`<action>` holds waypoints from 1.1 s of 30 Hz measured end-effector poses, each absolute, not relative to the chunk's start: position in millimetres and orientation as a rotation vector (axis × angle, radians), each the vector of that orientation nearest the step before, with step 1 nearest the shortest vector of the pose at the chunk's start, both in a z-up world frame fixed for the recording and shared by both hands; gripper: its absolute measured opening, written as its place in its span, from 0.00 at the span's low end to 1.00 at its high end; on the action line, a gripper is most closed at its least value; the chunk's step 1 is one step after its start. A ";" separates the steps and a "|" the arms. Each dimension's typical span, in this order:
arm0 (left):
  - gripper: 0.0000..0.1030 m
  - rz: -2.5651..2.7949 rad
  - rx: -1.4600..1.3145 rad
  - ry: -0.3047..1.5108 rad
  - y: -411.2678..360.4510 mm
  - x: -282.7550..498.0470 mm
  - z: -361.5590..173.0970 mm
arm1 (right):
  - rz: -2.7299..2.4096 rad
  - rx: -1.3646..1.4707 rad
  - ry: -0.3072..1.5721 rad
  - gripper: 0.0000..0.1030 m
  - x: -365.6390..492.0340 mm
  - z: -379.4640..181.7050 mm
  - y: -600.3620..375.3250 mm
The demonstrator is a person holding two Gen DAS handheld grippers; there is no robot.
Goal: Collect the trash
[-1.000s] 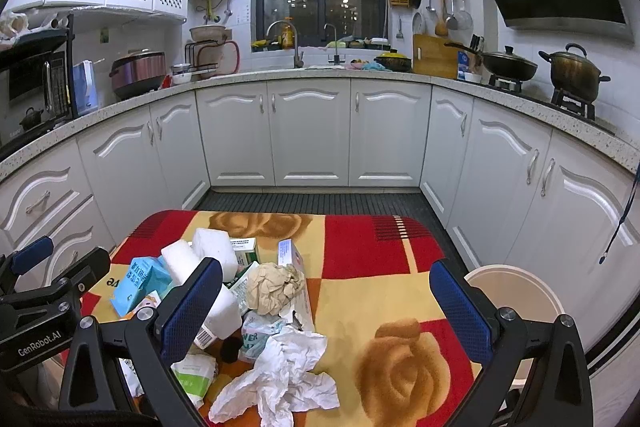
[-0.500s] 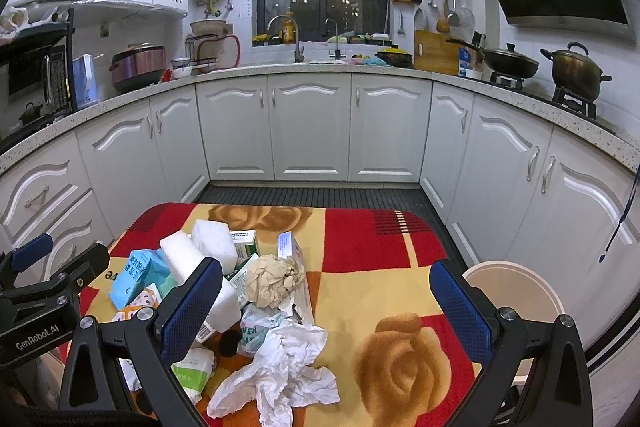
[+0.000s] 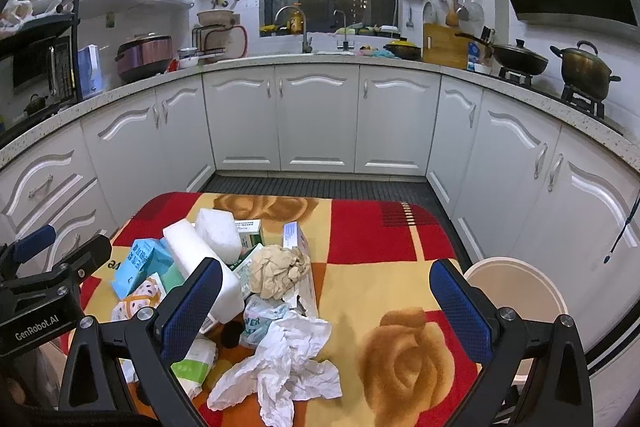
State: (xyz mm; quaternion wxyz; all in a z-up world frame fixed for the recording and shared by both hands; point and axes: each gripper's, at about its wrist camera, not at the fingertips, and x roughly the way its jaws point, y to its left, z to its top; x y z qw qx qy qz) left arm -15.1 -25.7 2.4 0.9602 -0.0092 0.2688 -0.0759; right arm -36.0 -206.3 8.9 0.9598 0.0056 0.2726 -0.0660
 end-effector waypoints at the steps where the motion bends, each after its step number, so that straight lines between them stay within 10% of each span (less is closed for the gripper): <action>1: 1.00 -0.153 -0.019 0.546 -25.8 -14.7 1.6 | -0.134 0.012 0.557 1.00 -35.8 8.4 -206.9; 20: 1.00 -0.266 0.019 0.698 28.0 16.1 -6.5 | -0.072 0.036 0.637 0.99 -26.4 -1.0 -228.1; 33: 0.95 -0.434 0.034 0.917 32.7 29.1 -74.6 | 0.246 0.007 0.741 0.80 30.1 -22.8 -170.9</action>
